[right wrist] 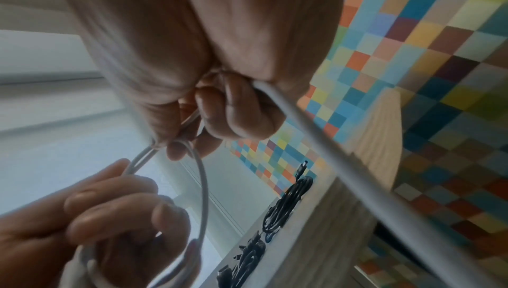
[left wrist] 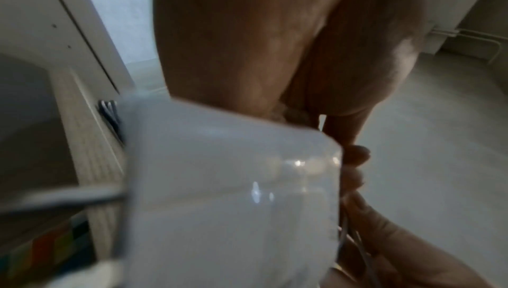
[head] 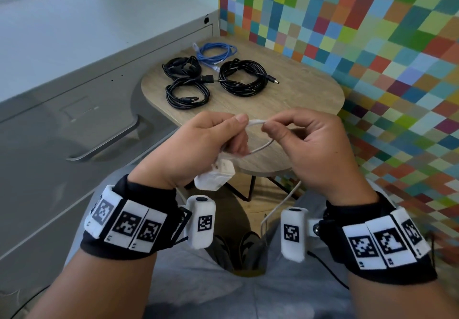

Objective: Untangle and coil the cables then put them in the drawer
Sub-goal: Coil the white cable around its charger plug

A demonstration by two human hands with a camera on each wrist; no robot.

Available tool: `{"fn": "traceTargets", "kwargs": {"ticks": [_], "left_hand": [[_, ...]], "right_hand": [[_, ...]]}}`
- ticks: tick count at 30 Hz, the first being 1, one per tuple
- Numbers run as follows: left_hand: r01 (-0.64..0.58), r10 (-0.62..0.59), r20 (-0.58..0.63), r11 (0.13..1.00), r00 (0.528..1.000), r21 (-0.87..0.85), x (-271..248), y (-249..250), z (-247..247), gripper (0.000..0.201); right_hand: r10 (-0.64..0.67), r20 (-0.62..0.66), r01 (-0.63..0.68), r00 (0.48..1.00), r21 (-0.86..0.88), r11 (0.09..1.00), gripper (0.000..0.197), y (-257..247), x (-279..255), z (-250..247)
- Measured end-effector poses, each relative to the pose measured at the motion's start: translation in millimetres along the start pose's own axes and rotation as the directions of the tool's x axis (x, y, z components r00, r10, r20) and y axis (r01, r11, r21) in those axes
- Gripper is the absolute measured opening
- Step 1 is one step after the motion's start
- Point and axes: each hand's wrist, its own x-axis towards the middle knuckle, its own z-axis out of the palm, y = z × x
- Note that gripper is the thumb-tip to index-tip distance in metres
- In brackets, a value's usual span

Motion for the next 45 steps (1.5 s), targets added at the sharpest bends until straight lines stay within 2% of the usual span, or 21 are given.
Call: {"fn": "traceTargets", "kwargs": {"ticks": [7, 10, 14, 18, 20, 22, 24, 26, 27, 29, 31, 33, 36, 40, 43, 45], "left_hand": [[-0.015, 0.013, -0.011, 0.984, 1.0, -0.176, -1, 0, 1, 0.043], [-0.013, -0.002, -0.056, 0.963, 0.998, -0.268, -1, 2, -2, 0.043], [-0.005, -0.003, -0.023, 0.935, 1.0, -0.356, -2, 4, -2, 0.04], [-0.027, 0.037, 0.017, 0.911, 0.999, -0.411, -4, 6, 2, 0.032], [-0.059, 0.055, -0.022, 0.872, 0.998, -0.486, -2, 8, 3, 0.03], [-0.095, 0.058, -0.082, 0.802, 0.995, -0.589, -2, 10, -2, 0.03], [-0.141, 0.069, -0.134, 0.73, 0.989, -0.668, -4, 14, -13, 0.033], [-0.204, 0.063, -0.224, 0.69, 0.973, -0.695, -6, 17, -23, 0.034], [-0.237, 0.046, -0.29, 0.702, 0.956, -0.671, -6, 18, -26, 0.034], [-0.293, 0.053, -0.421, 0.794, 0.906, -0.532, -5, 16, -27, 0.035], [-0.321, 0.152, -0.483, 0.902, 0.862, -0.29, -3, 12, -22, 0.034], [-0.296, 0.254, -0.461, 0.955, 0.85, -0.021, -2, 7, -14, 0.028], [-0.231, 0.327, -0.376, 0.932, 0.867, 0.278, 1, 0, -3, 0.022], [-0.115, 0.283, -0.263, 0.852, 0.922, 0.511, 1, -2, 1, 0.02], [-0.088, 0.241, -0.186, 0.804, 0.952, 0.588, -1, 2, 2, 0.021], [-0.101, 0.189, -0.12, 0.849, 0.975, 0.519, -2, 3, 6, 0.026]], "right_hand": [[0.125, -0.119, -0.098, 0.985, 0.211, 0.973, 0.02, 8, 3, -6], [0.137, -0.093, -0.116, 0.986, 0.2, 0.973, 0.03, 8, 4, -7], [0.136, -0.078, -0.113, 0.988, 0.246, 0.963, 0.028, 8, 3, -2], [0.212, -0.012, -0.201, 0.977, 0.257, 0.945, 0.02, 13, 3, 0], [0.252, 0.035, -0.253, 0.967, 0.244, 0.936, 0.017, 16, 3, 0], [0.303, 0.025, -0.296, 0.953, 0.3, 0.907, 0.016, 20, 4, -3], [0.348, -0.036, -0.311, 0.937, 0.367, 0.877, 0.014, 22, 7, -9], [0.329, -0.124, -0.268, 0.936, 0.351, 0.897, 0.012, 24, 9, -14], [0.29, -0.163, -0.239, 0.943, 0.277, 0.931, 0.011, 25, 8, -15], [0.198, -0.167, -0.194, 0.966, 0.038, 0.98, 0.008, 22, 6, -13], [0.18, -0.05, -0.186, 0.982, -0.148, 0.971, 0.007, 17, 3, -5], [0.207, 0.092, -0.177, 0.974, -0.26, 0.949, 0.008, 11, -1, 7], [0.143, 0.207, -0.073, 0.968, -0.31, 0.948, 0.006, 7, -5, 22], [-0.013, 0.193, 0.06, 0.981, -0.239, 0.969, 0.006, 6, -6, 24], [-0.114, 0.133, 0.135, 0.985, -0.159, 0.978, 0.005, 1, -3, 18], [-0.177, 0.087, 0.187, 0.98, -0.13, 0.974, 0.004, -1, -5, 16]]}}
